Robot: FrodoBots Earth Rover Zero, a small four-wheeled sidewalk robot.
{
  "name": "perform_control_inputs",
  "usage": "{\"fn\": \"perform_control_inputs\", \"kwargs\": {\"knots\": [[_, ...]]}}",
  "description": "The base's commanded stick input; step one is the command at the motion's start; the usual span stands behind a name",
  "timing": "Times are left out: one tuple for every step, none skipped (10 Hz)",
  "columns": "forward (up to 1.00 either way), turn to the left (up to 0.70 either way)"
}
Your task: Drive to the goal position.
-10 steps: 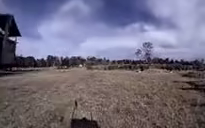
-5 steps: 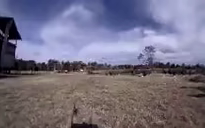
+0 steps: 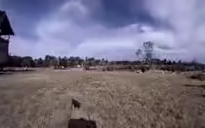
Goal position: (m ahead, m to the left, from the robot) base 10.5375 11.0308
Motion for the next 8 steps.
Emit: {"fn": "perform_control_inputs", "kwargs": {"knots": [[0.7, 0.0], [0.7, 0.0], [0.7, 0.0], [0.7, 0.0], [0.7, 0.0], [0.7, 0.0], [0.7, 0.0], [0.7, 0.0]]}}
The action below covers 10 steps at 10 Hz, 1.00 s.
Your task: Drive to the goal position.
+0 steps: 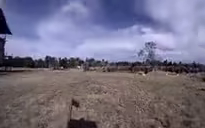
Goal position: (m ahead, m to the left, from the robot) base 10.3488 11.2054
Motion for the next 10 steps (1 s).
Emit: {"fn": "perform_control_inputs", "kwargs": {"knots": [[0.7, 0.0], [0.7, 0.0], [0.7, 0.0], [0.7, 0.0], [0.7, 0.0], [0.7, 0.0], [0.7, 0.0], [0.7, 0.0], [0.7, 0.0], [0.7, 0.0]]}}
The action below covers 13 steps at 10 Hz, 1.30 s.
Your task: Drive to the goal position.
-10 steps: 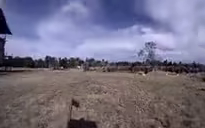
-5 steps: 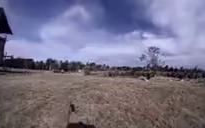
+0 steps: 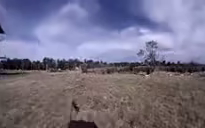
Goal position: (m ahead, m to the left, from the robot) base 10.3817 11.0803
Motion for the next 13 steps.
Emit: {"fn": "perform_control_inputs", "kwargs": {"knots": [[0.7, 0.0], [0.7, 0.0], [0.7, 0.0], [0.7, 0.0], [0.7, 0.0], [0.7, 0.0], [0.7, 0.0], [0.7, 0.0], [0.7, 0.0], [0.7, 0.0], [0.7, 0.0], [0.7, 0.0], [0.7, 0.0]]}}
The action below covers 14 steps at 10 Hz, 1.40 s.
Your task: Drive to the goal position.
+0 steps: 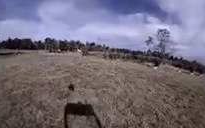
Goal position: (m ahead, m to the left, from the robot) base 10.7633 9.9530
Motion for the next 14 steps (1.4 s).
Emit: {"fn": "perform_control_inputs", "kwargs": {"knots": [[0.7, 0.0], [0.7, 0.0], [0.7, 0.0], [0.7, 0.0], [0.7, 0.0], [0.7, 0.0], [0.7, 0.0], [0.7, 0.0], [0.7, 0.0], [0.7, 0.0], [0.7, 0.0], [0.7, 0.0], [0.7, 0.0], [0.7, 0.0]]}}
